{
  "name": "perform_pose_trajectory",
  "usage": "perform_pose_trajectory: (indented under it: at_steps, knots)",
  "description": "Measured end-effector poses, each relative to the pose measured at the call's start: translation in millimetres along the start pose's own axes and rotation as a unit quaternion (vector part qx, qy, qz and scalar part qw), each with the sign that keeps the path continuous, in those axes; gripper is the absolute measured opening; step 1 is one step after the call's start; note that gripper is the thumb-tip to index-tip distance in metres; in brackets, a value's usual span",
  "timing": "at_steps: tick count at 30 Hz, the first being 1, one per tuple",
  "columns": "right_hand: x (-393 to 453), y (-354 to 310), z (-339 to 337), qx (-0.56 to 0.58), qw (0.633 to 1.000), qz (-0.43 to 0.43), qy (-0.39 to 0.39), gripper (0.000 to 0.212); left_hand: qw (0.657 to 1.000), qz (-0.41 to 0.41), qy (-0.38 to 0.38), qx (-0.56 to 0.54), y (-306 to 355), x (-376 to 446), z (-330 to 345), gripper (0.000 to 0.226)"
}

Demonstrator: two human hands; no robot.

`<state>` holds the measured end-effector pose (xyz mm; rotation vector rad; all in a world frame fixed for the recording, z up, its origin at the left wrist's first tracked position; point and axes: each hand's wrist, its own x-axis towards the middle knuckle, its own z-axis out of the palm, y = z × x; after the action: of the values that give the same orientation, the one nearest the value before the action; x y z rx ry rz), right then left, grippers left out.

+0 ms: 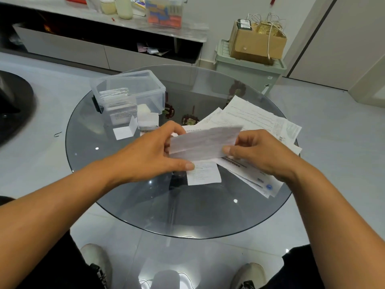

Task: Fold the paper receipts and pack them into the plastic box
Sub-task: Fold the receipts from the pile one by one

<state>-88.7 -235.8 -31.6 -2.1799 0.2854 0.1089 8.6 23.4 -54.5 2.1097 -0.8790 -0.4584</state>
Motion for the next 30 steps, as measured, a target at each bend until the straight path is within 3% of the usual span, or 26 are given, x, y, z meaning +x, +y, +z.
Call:
perform_pose_trajectory:
  at_steps: [3,5,8,10,14,17,22,26,30]
  knots:
    - [9,4,20,0.025,0.996,0.02,0.079,0.009,0.998,-0.026,0.046,-0.02,-4,5,1,0.084]
    - [15,7,33,0.02,0.992,0.043,0.121,0.032,0.997,-0.029,0.071,-0.014,-8,8,3,0.1]
    - [21,9,44,-0.064,0.985,0.05,0.15,0.057,0.992,-0.011,0.113,0.048,-11,7,8,0.106]
    - [25,8,46,-0.105,0.98,0.054,0.161,0.056,0.985,0.011,0.136,0.107,-12,6,11,0.099]
    - [30,8,49,-0.153,0.97,0.07,0.177,0.04,0.957,0.055,0.197,0.206,-15,5,9,0.066]
    - [34,7,48,-0.154,0.966,0.079,0.193,0.03,0.947,0.089,0.211,0.227,-14,5,8,0.054]
    - [37,6,47,-0.164,0.96,0.074,0.217,0.035,0.942,0.162,0.135,0.262,-19,6,8,0.022]
    - [36,7,47,-0.182,0.963,0.059,0.187,0.031,0.953,0.131,0.029,0.272,-18,4,3,0.053]
    - [25,4,36,-0.092,0.991,0.03,0.097,0.032,0.928,0.145,0.005,0.343,-6,8,-7,0.041]
